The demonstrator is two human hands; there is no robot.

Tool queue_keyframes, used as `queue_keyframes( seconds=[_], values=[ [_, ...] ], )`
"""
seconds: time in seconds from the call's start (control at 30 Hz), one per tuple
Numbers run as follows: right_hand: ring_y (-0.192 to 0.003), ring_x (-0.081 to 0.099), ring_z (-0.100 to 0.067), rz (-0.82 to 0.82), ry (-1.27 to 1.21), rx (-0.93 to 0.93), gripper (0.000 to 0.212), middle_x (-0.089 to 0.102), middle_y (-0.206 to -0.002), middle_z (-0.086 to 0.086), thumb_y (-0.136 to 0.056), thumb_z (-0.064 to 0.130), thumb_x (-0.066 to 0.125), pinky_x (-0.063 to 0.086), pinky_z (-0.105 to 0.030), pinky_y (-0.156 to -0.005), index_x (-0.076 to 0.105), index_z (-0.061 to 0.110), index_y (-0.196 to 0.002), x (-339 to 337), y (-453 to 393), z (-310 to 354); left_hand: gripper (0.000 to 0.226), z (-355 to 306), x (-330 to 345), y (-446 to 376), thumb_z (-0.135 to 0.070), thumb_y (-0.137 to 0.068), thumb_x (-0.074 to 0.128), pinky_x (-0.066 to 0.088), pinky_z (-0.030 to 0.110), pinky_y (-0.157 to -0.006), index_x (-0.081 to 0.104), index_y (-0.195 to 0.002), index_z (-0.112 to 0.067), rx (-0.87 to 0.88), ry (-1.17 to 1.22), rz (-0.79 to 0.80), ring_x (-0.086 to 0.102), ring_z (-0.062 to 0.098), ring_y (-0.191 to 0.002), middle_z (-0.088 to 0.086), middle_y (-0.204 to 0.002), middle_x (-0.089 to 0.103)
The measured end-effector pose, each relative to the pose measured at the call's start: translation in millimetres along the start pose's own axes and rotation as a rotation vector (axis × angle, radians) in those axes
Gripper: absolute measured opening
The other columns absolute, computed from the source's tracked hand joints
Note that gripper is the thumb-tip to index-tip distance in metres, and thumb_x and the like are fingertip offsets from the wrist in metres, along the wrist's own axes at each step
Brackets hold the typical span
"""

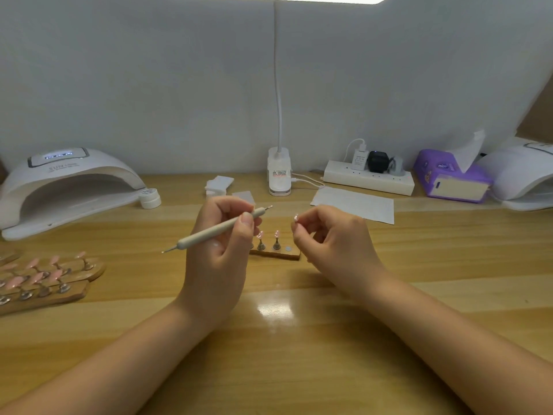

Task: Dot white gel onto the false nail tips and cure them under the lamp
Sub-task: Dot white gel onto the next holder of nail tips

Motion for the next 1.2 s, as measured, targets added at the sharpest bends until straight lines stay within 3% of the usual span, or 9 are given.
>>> queue_keyframes(
  seconds=[0.23,0.33,0.5,0.73,0.9,0.97,1.1,1.2],
  values=[
    [-0.065,0.06,-0.004,0.079,0.005,0.111,0.009,0.068,-0.07,0.007,-0.087,0.025,0.068,0.052,-0.026,-0.063,0.074,0.018,-0.088,10,1,-28,0.011,12,-2,2,-0.033,-0.087,0.052,0.052,0.017,-0.067,0.055,-0.094,-0.025,-0.009,-0.024,0.012,0.064,0.009,-0.076,-0.005,-0.083,0.065],
    [-0.06,0.057,-0.008,0.101,-0.007,0.139,0.008,0.067,-0.066,0.002,-0.086,0.022,0.069,0.048,-0.026,-0.061,0.075,0.016,-0.086,14,2,-33,0.013,15,0,3,-0.034,-0.086,0.053,0.053,0.018,-0.067,0.055,-0.094,-0.024,-0.015,-0.028,0.02,0.063,0.01,-0.075,-0.006,-0.083,0.065],
    [-0.072,0.053,-0.013,0.168,0.061,0.122,0.007,0.063,-0.064,0.005,-0.087,0.024,0.068,0.033,-0.018,-0.067,0.074,0.022,-0.086,24,6,-34,0.017,17,0,4,-0.035,-0.085,0.052,0.051,0.016,-0.066,0.055,-0.094,-0.021,-0.018,-0.046,0.026,0.063,0.008,-0.075,-0.005,-0.083,0.065],
    [-0.082,0.05,-0.011,0.237,0.124,0.104,0.013,0.068,-0.077,0.006,-0.091,0.032,0.063,0.032,-0.019,-0.069,0.074,0.029,-0.098,34,6,-37,0.014,16,2,6,-0.036,-0.085,0.052,0.052,0.021,-0.067,0.055,-0.093,-0.025,-0.009,-0.091,0.038,0.062,0.01,-0.075,0.001,-0.085,0.064],
    [-0.096,0.053,-0.014,0.236,0.218,0.107,0.019,0.07,-0.086,0.007,-0.093,0.034,0.059,0.045,-0.026,-0.08,0.074,0.025,-0.101,35,5,-38,0.01,12,5,7,-0.034,-0.086,0.051,0.052,0.022,-0.067,0.054,-0.092,-0.027,0.008,-0.107,0.05,0.062,0.009,-0.074,0.0,-0.085,0.064],
    [-0.093,0.053,-0.013,0.237,0.25,0.081,0.019,0.067,-0.081,0.009,-0.093,0.033,0.058,0.044,-0.026,-0.078,0.074,0.023,-0.099,34,5,-34,0.011,12,4,7,-0.034,-0.086,0.051,0.052,0.021,-0.067,0.055,-0.093,-0.026,0.006,-0.105,0.052,0.062,0.01,-0.075,0.0,-0.084,0.064],
    [-0.067,0.044,-0.007,0.182,0.348,-0.022,0.018,0.046,-0.061,0.016,-0.088,0.033,0.059,0.037,-0.023,-0.06,0.07,0.019,-0.085,23,5,-18,0.012,14,3,7,-0.035,-0.085,0.052,0.052,0.022,-0.067,0.055,-0.093,-0.026,-0.009,-0.099,0.045,0.062,0.011,-0.075,0.001,-0.084,0.064],
    [-0.067,0.046,-0.007,0.034,0.398,-0.072,0.019,0.049,-0.071,0.013,-0.083,0.034,0.062,0.042,-0.028,-0.057,0.067,0.016,-0.089,-2,0,-7,0.012,14,4,6,-0.036,-0.085,0.052,0.053,0.025,-0.067,0.055,-0.092,-0.026,-0.02,-0.086,0.04,0.062,0.013,-0.075,0.003,-0.084,0.064]
  ],
)
Point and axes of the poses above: each hand's wrist, its own y-axis away from the middle knuckle, its own x-axis out of the palm, z = x × y, the point moved 10 cm from there along -y, towards the middle knuckle
